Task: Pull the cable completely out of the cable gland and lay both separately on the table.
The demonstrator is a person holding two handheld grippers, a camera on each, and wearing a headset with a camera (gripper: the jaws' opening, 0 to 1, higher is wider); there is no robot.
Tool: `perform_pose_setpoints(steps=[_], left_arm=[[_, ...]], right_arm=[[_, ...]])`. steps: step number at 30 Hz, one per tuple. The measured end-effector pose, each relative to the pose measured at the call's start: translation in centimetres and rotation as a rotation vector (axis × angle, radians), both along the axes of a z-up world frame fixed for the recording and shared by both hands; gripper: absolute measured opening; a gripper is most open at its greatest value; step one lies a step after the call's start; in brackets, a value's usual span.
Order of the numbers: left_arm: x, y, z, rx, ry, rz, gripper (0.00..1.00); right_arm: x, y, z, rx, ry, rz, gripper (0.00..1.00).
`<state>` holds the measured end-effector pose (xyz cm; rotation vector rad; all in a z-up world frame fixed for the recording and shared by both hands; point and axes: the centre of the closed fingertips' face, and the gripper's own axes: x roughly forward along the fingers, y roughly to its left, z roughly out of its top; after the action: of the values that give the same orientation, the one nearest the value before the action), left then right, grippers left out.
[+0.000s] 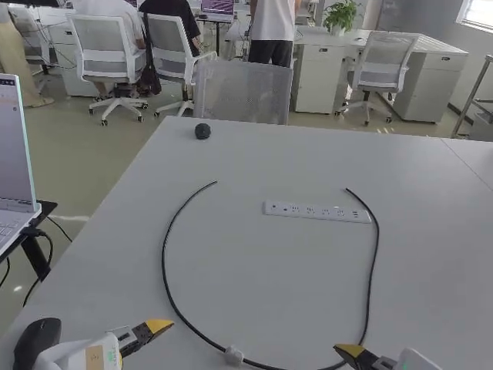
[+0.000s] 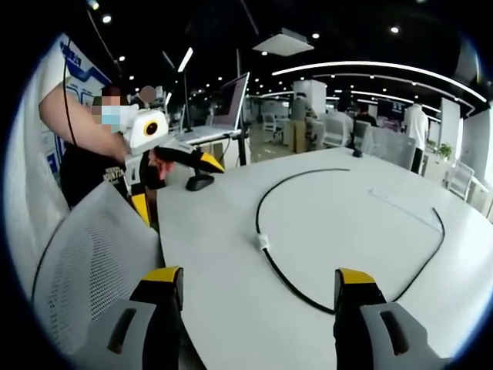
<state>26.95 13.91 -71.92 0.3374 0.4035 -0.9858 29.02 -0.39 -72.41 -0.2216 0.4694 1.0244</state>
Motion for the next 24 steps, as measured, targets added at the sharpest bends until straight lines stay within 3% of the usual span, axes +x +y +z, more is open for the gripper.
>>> perform_pose_setpoints(steps=[24], left_arm=[[1.4, -0.2, -0.4, 0.010, -0.007, -0.008, 0.98]], right_arm=[[0.6, 0.3, -0.2, -0.012, -0.005, 0.004, 0.77]])
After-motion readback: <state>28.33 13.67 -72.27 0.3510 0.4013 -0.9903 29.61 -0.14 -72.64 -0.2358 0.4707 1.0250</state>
